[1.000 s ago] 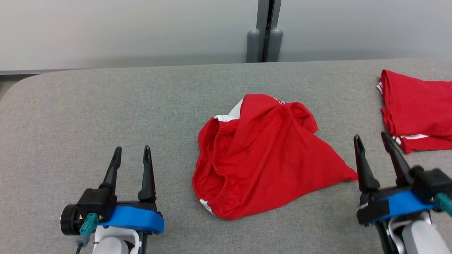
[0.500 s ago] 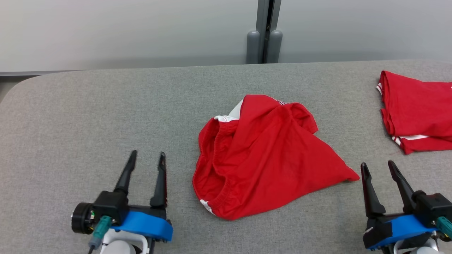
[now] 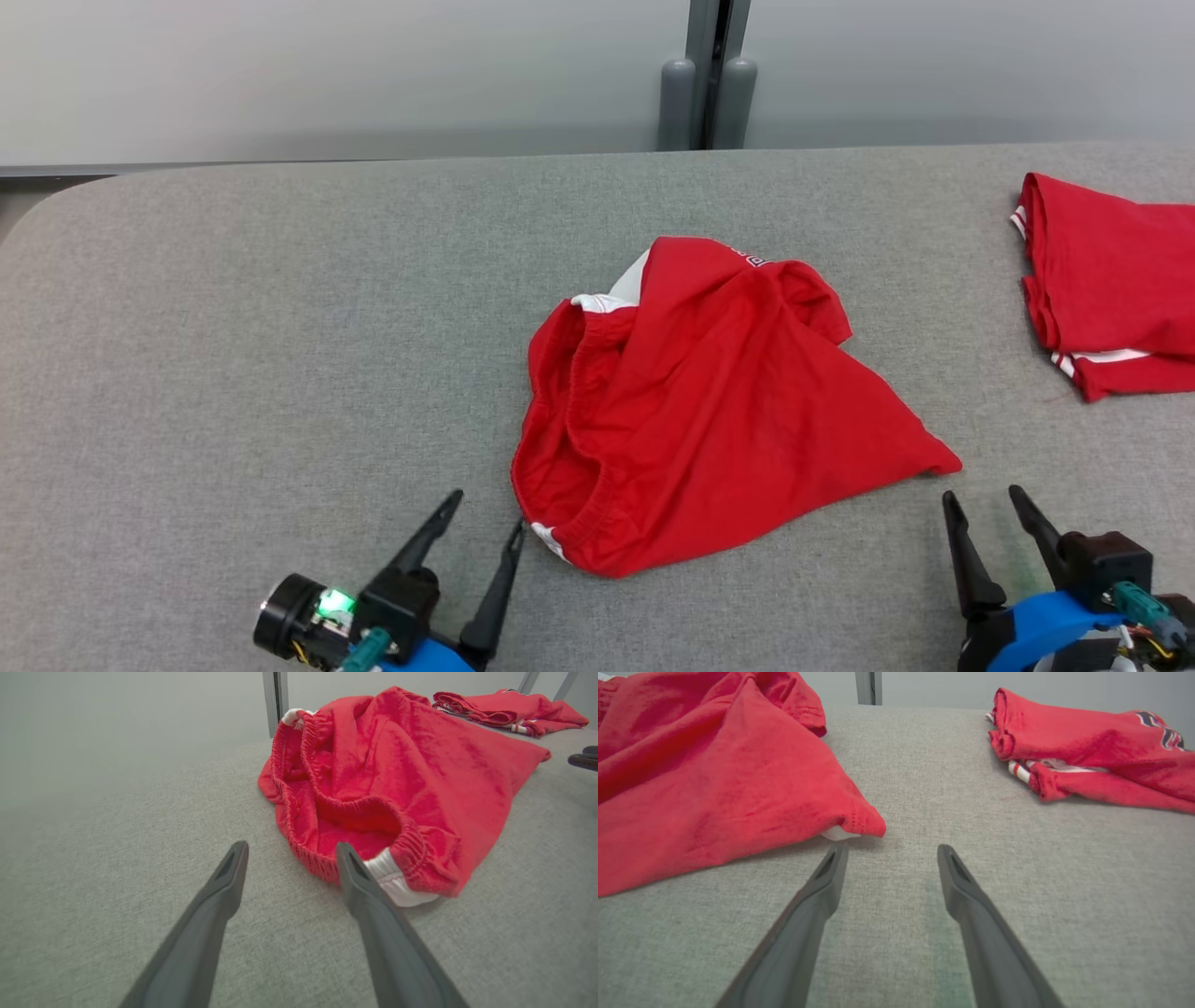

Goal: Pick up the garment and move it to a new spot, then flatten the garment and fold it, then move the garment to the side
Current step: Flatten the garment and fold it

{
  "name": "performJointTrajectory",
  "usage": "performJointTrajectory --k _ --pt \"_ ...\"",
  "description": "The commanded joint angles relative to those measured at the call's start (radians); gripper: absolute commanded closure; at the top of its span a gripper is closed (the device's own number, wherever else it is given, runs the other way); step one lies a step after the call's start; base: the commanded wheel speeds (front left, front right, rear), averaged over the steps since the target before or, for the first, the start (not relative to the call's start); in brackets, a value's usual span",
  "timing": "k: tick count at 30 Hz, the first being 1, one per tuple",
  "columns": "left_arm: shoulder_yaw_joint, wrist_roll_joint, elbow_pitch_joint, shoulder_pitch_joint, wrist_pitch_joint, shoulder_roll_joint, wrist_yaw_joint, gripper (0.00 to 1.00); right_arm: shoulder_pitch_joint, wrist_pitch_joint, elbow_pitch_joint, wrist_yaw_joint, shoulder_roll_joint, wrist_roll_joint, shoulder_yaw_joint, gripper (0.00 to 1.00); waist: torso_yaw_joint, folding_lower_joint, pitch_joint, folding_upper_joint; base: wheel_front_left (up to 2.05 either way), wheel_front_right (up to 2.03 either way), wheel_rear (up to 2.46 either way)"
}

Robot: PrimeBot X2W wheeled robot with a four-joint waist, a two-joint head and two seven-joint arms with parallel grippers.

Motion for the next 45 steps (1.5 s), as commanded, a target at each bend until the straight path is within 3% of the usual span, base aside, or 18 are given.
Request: performJointTrajectory --k 1,9,24,39,45 --pt "-0.024 -0.008 0.004 -0.001 0.007 0.015 -0.005 0.00 -0.021 -0.005 0.019 0.000 -0.009 0.004 0.007 0.00 -0.002 0.0000 0.002 -0.0001 0.00 0.00 0.00" --pt "-0.178 -0.024 0.003 -0.055 0.039 0.097 -0.004 0.00 -0.099 -0.015 0.132 0.000 -0.024 0.012 0.071 0.00 -0.008 0.0000 0.015 -0.0001 0.00 0.00 0.00" --pt "-0.387 -0.004 0.050 -0.251 0.038 0.131 -0.004 0.00 -0.224 -0.017 0.212 0.000 -0.034 0.034 0.169 0.00 -0.006 0.0000 0.051 -0.0001 0.00 0.00 0.00" --pt "-0.437 0.024 0.003 -0.318 0.064 0.175 0.003 0.00 -0.242 -0.017 0.210 0.000 -0.043 0.062 0.197 0.00 -0.008 0.0000 0.068 -0.0001 0.00 0.00 0.00" --pt "-0.530 -0.001 0.019 -0.380 0.087 0.176 -0.005 0.00 -0.257 -0.017 0.224 0.000 -0.040 0.066 0.218 0.00 -0.018 0.0000 0.075 -0.0001 0.00 0.00 0.00"
